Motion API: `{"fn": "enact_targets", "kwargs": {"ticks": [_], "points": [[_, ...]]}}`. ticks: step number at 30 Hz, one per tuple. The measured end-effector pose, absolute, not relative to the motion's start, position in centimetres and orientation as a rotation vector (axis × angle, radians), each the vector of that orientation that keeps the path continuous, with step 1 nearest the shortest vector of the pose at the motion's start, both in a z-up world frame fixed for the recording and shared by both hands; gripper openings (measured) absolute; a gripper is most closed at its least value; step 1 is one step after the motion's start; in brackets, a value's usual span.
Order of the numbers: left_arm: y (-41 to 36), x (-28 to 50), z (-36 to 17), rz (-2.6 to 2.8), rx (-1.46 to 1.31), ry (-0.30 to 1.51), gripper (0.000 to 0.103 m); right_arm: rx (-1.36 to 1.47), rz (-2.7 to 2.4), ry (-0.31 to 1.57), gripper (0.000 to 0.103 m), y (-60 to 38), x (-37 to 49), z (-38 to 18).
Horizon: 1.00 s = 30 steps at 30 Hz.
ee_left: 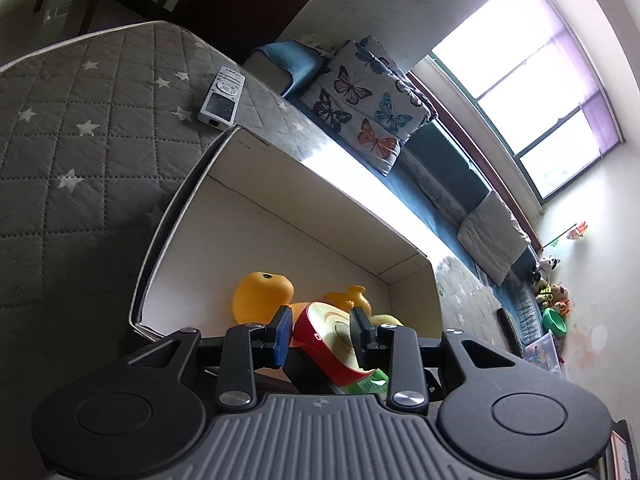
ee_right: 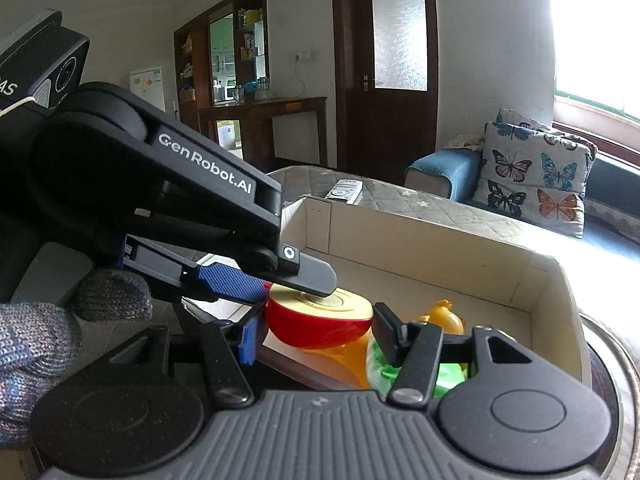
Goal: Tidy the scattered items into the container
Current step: 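Lift the red cup with both grippers over the box, then open both grippers to drop the red cup into the box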
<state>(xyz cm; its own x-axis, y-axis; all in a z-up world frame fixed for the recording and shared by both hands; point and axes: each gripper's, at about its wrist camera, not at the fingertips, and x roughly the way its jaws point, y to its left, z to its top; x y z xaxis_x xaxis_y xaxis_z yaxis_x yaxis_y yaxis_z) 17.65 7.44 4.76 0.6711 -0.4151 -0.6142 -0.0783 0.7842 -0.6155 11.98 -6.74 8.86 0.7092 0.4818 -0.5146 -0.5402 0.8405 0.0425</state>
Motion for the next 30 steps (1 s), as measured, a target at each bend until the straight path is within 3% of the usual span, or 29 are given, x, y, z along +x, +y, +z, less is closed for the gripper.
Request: {"fn": "enact_targets", "kwargs": {"ticks": [30], "points": [[8.4,15.8,6.3,-0.171,-0.647,0.783,0.034,-0.117,0.565,0.514,0.059,-7.4,9.1,9.6]]}}
